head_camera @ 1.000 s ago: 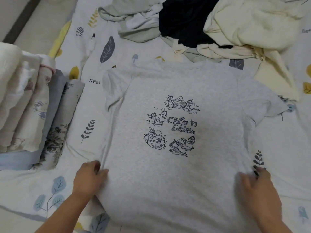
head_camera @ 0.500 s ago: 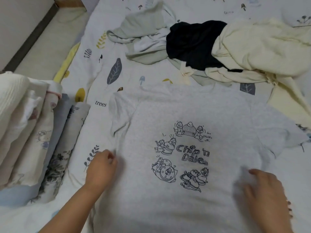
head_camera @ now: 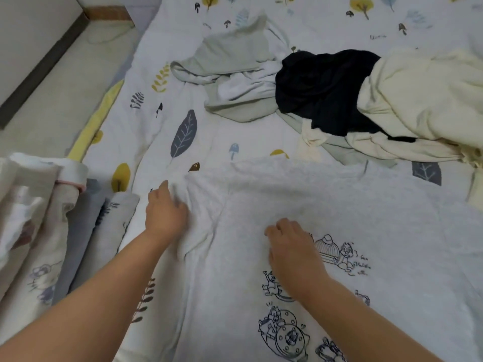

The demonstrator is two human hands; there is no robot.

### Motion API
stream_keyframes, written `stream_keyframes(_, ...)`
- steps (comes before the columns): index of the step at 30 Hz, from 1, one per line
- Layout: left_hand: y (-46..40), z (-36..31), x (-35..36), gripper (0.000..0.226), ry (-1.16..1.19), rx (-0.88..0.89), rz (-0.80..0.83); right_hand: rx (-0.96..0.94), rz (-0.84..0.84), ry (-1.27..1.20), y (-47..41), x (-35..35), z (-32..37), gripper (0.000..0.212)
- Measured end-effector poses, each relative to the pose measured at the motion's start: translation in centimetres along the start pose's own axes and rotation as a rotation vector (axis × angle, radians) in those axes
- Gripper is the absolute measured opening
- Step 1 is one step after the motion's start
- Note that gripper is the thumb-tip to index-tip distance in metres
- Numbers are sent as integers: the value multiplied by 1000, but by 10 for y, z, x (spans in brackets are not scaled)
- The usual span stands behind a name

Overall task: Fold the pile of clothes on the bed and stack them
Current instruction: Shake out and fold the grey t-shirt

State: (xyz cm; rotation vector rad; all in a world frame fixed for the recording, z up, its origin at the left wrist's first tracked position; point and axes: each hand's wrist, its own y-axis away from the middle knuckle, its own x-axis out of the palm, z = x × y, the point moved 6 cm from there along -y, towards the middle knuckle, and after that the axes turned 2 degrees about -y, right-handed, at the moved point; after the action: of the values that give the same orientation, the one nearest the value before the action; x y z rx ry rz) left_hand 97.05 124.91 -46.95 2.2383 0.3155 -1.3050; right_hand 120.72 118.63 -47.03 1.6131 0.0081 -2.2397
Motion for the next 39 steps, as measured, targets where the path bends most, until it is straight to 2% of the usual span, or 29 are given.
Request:
stream_keyframes(2, -11, -6, -1, 9, -39, 48, 23, -15, 6, 2, -20, 2, 6, 41)
stream_keyframes(4, -14, -17, -6, 29, -50, 152, -16, -18, 5, -22, -37, 1, 10, 37)
stream_keyframes(7, 10, -47, -18, 24, 3, 365, -141, 100, -12, -252, -61, -9, 5, 28)
stream_keyframes(8, 22, -57, -17, 22, 24, 437, -125, 172, -31, -384, -68, -12, 2, 23)
stream_keyframes(9, 34, -66, -12, 20, 58, 498, -38, 262, -42, -545, -75, -14, -3, 19)
stream_keyframes(10, 46, -74, -2, 14, 89, 536, 122, 358, -46, -737, -81, -15, -8, 21)
stream_keyframes(11, 58, -78, 12, 6, 125, 543, 332, 442, -51, -925, -84, -15, -12, 26)
stream_keyframes(12, 70, -81, 24, 9, 160, 527, 533, 513, -52, -1043, -87, -15, -16, 32)
stream_keyframes(13, 78, -79, 33, 16, 207, 506, 670, 560, -45, -1085, -88, -15, -20, 36)
stream_keyframes(14, 82, -76, 36, 16, 250, 489, 693, 584, -31, -1084, -89, -16, -23, 40)
stream_keyframes(15, 79, -71, 35, 13, 270, 472, 614, 589, -13, -1065, -89, -16, -25, 43)
stream_keyframes(17, 67, -55, 27, 14, 163, 437, 283, 557, 58, -965, -89, -12, -27, 42)
stream_keyframes(19, 61, -37, 24, 15, 8, 356, 73, 443, 169, -782, -90, -7, -22, 24)
stream_keyframes(20, 60, -27, 28, 20, -50, 311, 61, 388, 205, -702, -90, -6, -18, 18)
stream_keyframes(22, 66, -11, 43, 38, -178, 295, 148, 357, 143, -669, -89, -10, -19, 14)
stream_keyframes(25, 74, 4, 57, 54, -268, 345, 260, 450, 24, -666, -76, -21, -41, 19)
stream_keyframes(28, 80, 7, 59, 69, -325, 426, 261, 462, 233, -215, -64, -12, -54, 14)
stream_keyframes(29, 82, 6, 59, 75, -329, 455, 251, 463, 233, -124, -63, -11, -55, 10)
stream_keyframes(31, 88, 2, 56, 80, -304, 517, 206, 440, 98, -89, -71, -23, -46, 15)
stream_keyframes(33, 94, -1, 54, 74, -304, 593, 159, 341, -119, -118, -81, -40, -29, 18)
stream_keyframes(34, 96, -2, 53, 69, -304, 616, 134, 266, -150, -139, -84, -43, -18, 16)
stream_keyframes(35, 97, -2, 52, 64, -300, 624, 117, 177, -98, -152, -85, -43, -6, 17)
stream_keyframes(37, 98, 0, 51, 49, -281, 617, 88, 13, 200, -110, -75, -21, 18, 23)
stream_keyframes(38, 97, 2, 49, 42, -267, 620, 66, -45, 339, -24, -65, -7, 26, 27)
stream_keyframes(39, 96, 3, 48, 36, -249, 627, 53, -109, 385, 81, -55, 4, 31, 36)
